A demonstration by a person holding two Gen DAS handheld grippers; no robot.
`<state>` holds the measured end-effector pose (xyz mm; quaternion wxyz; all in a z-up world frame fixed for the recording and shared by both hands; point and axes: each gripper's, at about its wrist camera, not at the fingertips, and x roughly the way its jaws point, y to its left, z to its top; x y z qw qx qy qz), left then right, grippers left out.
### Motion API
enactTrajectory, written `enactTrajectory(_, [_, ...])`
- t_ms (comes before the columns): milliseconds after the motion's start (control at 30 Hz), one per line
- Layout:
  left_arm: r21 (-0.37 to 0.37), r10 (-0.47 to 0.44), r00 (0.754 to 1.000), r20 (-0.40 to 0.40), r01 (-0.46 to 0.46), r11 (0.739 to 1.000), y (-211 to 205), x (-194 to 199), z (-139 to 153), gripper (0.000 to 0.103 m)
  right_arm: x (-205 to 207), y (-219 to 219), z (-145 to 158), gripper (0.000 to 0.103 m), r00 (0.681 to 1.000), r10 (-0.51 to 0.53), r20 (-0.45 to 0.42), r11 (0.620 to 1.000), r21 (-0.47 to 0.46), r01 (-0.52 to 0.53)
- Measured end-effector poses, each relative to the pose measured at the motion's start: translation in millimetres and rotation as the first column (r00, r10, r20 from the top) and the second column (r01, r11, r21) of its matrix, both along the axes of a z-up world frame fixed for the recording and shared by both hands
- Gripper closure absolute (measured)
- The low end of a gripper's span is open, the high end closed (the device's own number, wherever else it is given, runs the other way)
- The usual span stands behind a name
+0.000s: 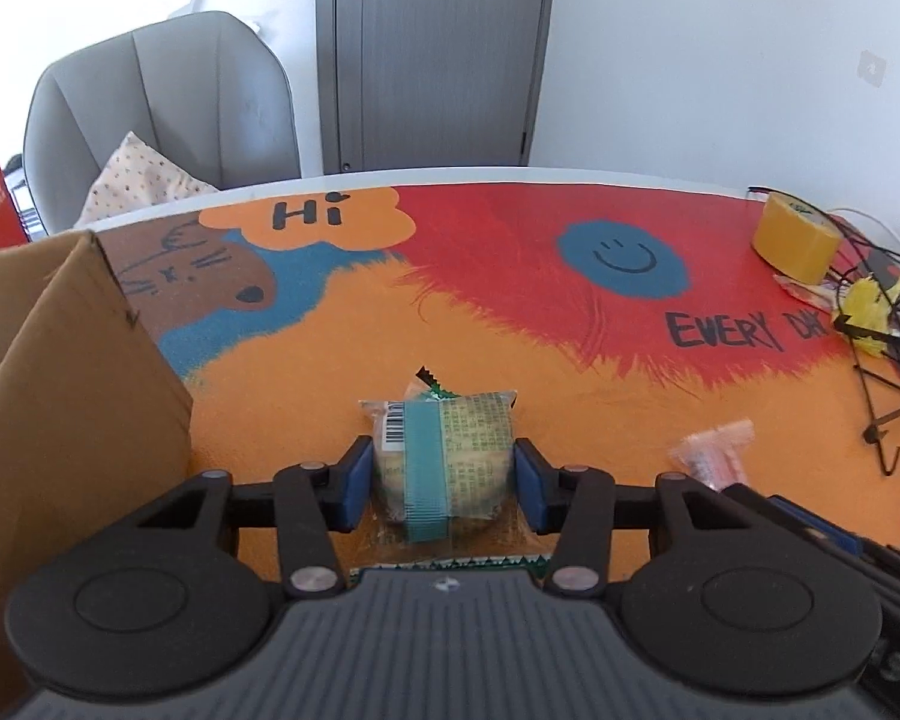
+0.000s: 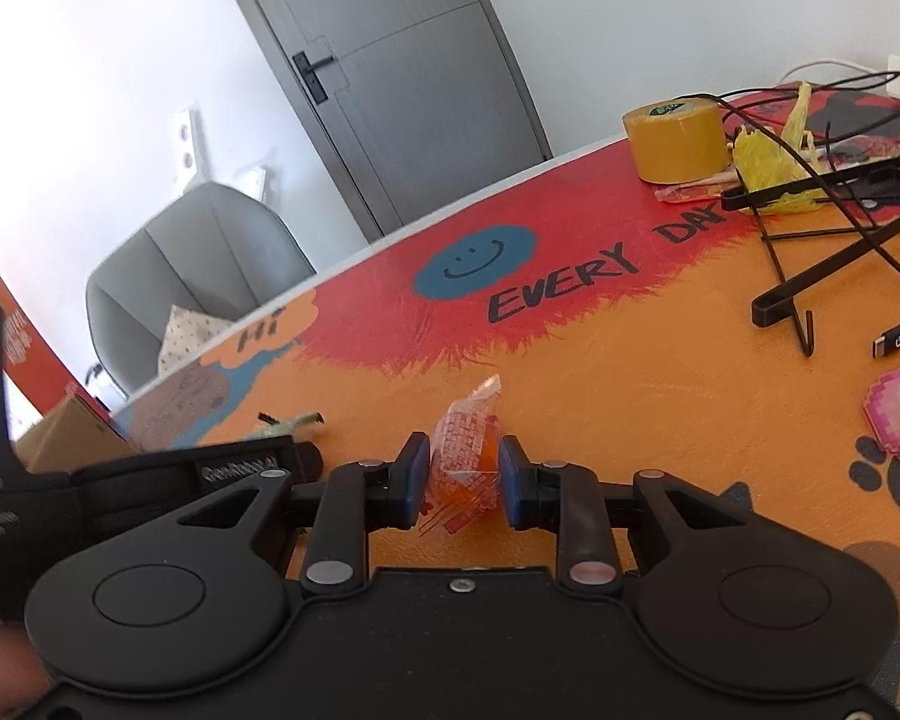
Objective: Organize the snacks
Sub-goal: 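Grasp the green-banded packet with the left gripper while the right gripper grasps the orange candy, then carry the green-banded packet in the left gripper to the box while the right gripper carries the orange candy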
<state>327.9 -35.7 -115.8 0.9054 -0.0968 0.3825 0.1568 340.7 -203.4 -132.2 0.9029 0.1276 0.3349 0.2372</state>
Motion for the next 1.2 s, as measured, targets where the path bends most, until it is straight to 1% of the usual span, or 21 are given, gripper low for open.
enactTrajectory(67, [-0.018,0.010,1.000,0.004,-0.010,1.000,2,-5,1,0.056,-2,4,1,0.065,1.000,-0.011,0.019,0.999,-0.035,0.012])
enactTrajectory(100, [-0.022,0.016,1.000,0.004,-0.016,1.000,3,-8,2,0.056,-3,7,1,0.053,0.999,-0.005,0.035,0.999,-0.043,0.006])
enactTrajectory(133, [-0.025,0.019,1.000,0.003,-0.019,1.000,4,-11,2,0.056,-4,9,2,0.048,0.999,0.008,0.048,0.999,-0.043,-0.006])
enactTrajectory(167, [-0.028,0.018,1.000,0.002,-0.018,0.999,5,-13,3,0.056,-5,10,2,0.046,0.998,0.018,0.058,0.999,-0.041,-0.016])
enactTrajectory(233, [-0.035,0.020,1.000,0.003,-0.020,0.999,5,-19,4,0.056,-5,15,-1,0.050,0.998,0.028,0.058,0.997,-0.068,-0.024])
enactTrajectory(267, [-0.040,0.022,1.000,0.006,-0.022,0.999,5,-21,5,0.056,-4,18,-3,0.058,0.998,0.028,0.054,0.996,-0.091,-0.023])
enactTrajectory(300, [-0.045,0.023,1.000,0.007,-0.023,0.999,5,-23,6,0.056,-6,21,-3,0.072,0.997,0.022,0.079,0.993,-0.114,-0.013])
enactTrajectory(333, [-0.050,0.023,1.000,0.007,-0.023,0.998,5,-25,7,0.056,-5,22,-4,0.073,0.996,0.025,0.083,0.992,-0.126,-0.014])
enactTrajectory(367, [-0.056,0.021,1.000,0.009,-0.021,0.998,4,-27,8,0.056,-5,21,-4,0.077,0.996,0.026,0.083,0.993,-0.114,-0.016])
enactTrajectory(400, [-0.062,0.017,1.000,0.013,-0.016,0.998,3,-30,11,0.056,-5,18,-4,0.078,0.997,0.021,0.072,0.995,-0.097,-0.014])
enactTrajectory(467, [-0.069,0.006,1.000,0.028,-0.004,0.998,1,-38,16,0.056,-6,13,-1,0.079,0.999,0.009,0.046,0.997,-0.076,-0.006])
enactTrajectory(667, [-0.085,-0.010,0.997,0.074,0.016,0.996,2,-61,34,0.056,-31,1,9,0.080,0.999,0.002,0.037,1.000,-0.015,-0.002])
enactTrajectory(833, [-0.097,-0.027,0.992,0.126,0.039,0.994,6,-85,55,0.056,-53,-4,27,0.080,0.998,-0.003,0.056,0.999,0.044,0.001])
enactTrajectory(1067, [-0.121,-0.001,0.979,0.201,0.026,0.992,27,-123,87,0.056,-80,1,54,0.080,0.994,0.025,0.105,0.995,0.092,-0.035])
enactTrajectory(1200, [-0.138,0.033,0.973,0.228,-0.002,0.990,47,-147,98,0.055,-93,13,67,0.080,0.991,0.052,0.127,0.993,0.098,-0.065])
